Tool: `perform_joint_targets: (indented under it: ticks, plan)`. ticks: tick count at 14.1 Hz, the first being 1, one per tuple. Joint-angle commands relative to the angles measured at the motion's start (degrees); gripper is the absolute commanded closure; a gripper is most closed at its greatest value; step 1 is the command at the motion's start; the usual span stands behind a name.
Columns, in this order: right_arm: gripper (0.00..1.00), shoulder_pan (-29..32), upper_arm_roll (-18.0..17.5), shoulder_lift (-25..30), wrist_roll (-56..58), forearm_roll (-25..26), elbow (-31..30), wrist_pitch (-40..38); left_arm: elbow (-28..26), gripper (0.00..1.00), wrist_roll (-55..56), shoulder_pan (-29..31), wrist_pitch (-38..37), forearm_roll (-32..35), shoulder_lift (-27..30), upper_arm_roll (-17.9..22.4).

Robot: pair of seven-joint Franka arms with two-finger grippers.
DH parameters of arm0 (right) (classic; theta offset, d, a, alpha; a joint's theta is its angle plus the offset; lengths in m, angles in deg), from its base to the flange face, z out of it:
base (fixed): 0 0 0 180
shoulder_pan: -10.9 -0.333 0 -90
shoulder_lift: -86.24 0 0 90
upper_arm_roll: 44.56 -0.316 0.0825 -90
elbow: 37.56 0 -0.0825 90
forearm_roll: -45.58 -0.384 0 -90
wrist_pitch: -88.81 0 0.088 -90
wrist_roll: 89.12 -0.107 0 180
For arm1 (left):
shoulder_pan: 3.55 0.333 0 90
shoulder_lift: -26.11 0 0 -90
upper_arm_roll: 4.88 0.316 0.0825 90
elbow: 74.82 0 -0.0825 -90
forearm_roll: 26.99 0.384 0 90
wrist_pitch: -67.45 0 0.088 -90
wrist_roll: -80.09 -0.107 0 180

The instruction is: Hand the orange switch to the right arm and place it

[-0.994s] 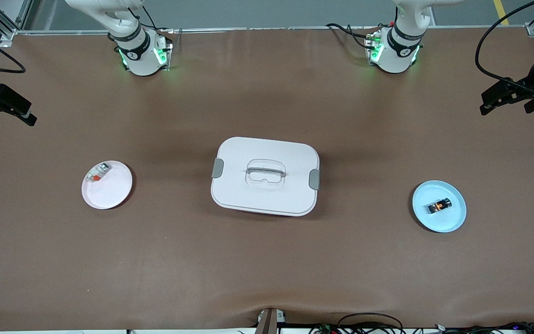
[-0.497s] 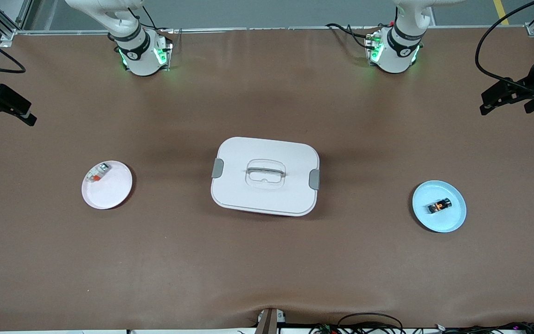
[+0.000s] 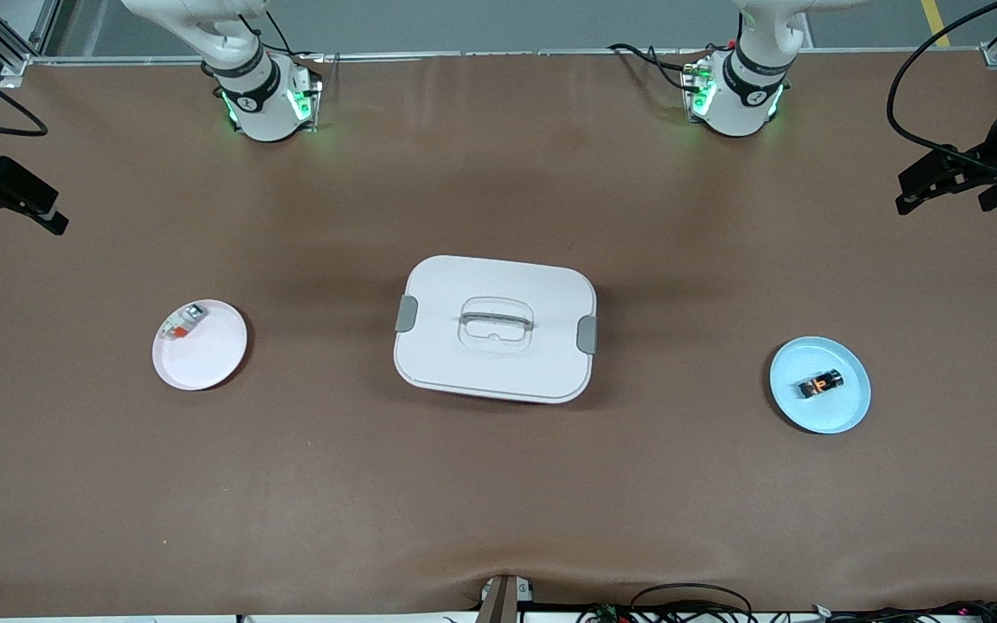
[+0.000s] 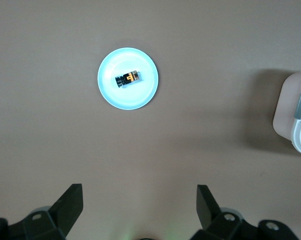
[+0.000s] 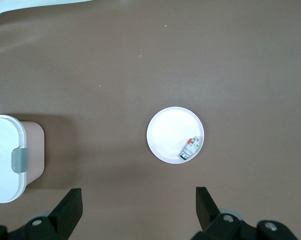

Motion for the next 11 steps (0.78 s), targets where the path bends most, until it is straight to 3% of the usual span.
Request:
perform_joint_targets:
  ticks: [1, 7, 11]
  plan:
    - [0.00, 0.54, -0.90, -0.29, -0.22, 0.76, 1.56, -1.99, 0.13, 0.00, -0.17, -0.05, -0.26, 1.04, 0.08, -0.12]
    - [0.00, 0.45, -1.08, -0.55, -0.13, -0.12, 1.56, -9.63, 0.30, 0.00, -0.17, -0.31, 0.09, 1.04, -0.53, -0.38]
    - [0.00, 0.71, -1.08, -1.96, -0.31, -0.12, 1.65, -9.47, 0.30, 0.00, -0.17, -0.22, 0.27, 1.04, -0.89, -0.47]
